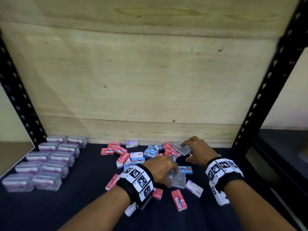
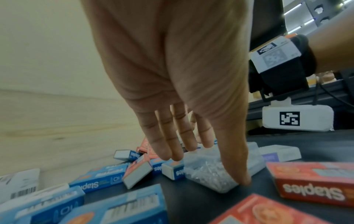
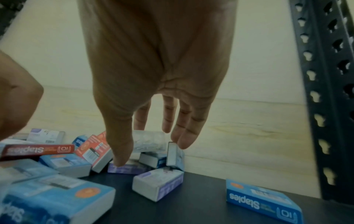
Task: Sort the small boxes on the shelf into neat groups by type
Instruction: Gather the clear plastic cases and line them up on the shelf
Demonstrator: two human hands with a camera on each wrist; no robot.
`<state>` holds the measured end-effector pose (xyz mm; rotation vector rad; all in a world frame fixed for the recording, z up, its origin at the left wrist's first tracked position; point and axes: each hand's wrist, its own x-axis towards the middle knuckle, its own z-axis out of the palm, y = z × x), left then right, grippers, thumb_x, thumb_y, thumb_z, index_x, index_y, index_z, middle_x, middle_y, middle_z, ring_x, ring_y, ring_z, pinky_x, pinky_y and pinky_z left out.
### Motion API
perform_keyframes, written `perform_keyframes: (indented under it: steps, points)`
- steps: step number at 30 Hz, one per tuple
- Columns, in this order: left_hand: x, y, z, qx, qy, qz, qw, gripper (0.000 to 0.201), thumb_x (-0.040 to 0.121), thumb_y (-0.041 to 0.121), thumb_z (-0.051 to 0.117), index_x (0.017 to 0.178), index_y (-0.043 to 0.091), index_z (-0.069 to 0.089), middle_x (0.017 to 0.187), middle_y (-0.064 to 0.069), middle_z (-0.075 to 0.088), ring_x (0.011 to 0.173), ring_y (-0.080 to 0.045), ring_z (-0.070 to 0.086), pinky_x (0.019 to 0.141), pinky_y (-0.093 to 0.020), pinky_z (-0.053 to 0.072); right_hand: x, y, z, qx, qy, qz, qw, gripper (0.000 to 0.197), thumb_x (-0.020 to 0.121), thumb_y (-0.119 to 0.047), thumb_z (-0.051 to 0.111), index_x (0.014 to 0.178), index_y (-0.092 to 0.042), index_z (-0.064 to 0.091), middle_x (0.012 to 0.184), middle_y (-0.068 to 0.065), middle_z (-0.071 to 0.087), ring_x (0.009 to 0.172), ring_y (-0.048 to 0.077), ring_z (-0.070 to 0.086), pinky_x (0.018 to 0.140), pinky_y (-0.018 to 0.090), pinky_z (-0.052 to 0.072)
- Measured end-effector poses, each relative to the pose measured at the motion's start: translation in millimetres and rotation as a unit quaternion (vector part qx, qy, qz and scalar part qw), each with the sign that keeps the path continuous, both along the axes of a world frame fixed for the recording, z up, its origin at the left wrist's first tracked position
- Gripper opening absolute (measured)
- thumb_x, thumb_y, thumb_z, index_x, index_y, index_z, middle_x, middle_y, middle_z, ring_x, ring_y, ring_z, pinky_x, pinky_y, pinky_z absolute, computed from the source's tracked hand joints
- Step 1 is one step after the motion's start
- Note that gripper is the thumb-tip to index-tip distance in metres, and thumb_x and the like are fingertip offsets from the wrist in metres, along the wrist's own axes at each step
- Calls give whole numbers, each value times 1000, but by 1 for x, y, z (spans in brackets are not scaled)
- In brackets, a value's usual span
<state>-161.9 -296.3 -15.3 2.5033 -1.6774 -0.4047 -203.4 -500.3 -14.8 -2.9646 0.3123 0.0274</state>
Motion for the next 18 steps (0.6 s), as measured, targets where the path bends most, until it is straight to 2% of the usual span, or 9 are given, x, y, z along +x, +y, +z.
perform_keyframes:
  steps: [6,11,14,16,18]
  points:
    - [0,-2,-3,-1,-40,-33,999,53,75,28,81,120,14,58,118,-6,53,103,-24,53,78,-37,49,12,2,-1,-49,-10,7,999,56,79,-24,78,129,-29,53,136,1,44,122,24,47,94,37,50]
    - [-1,-3,0,-16,-76,-68,995,46,77,21,76,119,9,63,110,-9,59,94,-26,59,71,-34,49,14,7,-3,-72,-15,28,997,54,82,-29,75,130,-25,51,134,2,46,119,24,50,93,34,50]
    - [1,-3,4,-18,-73,-76,994,43,78,19,72,119,7,65,104,-11,63,89,-25,60,68,-31,48,14,8,1,-61,-18,37,997,45,88,-30,68,130,-22,55,133,3,52,117,24,54,93,33,47]
    - [2,-1,6,-19,-66,-71,995,37,80,21,69,113,5,66,95,-10,64,80,-25,60,64,-31,48,13,7,7,-50,-26,40,998,41,92,-31,63,131,-20,56,131,5,59,114,24,58,90,31,46]
    - [2,1,8,-32,-56,-63,996,22,81,20,66,97,6,65,81,-7,62,68,-23,55,58,-30,44,10,4,14,-31,-27,34,999,40,96,-31,58,134,-18,54,128,7,63,112,26,60,87,32,45]
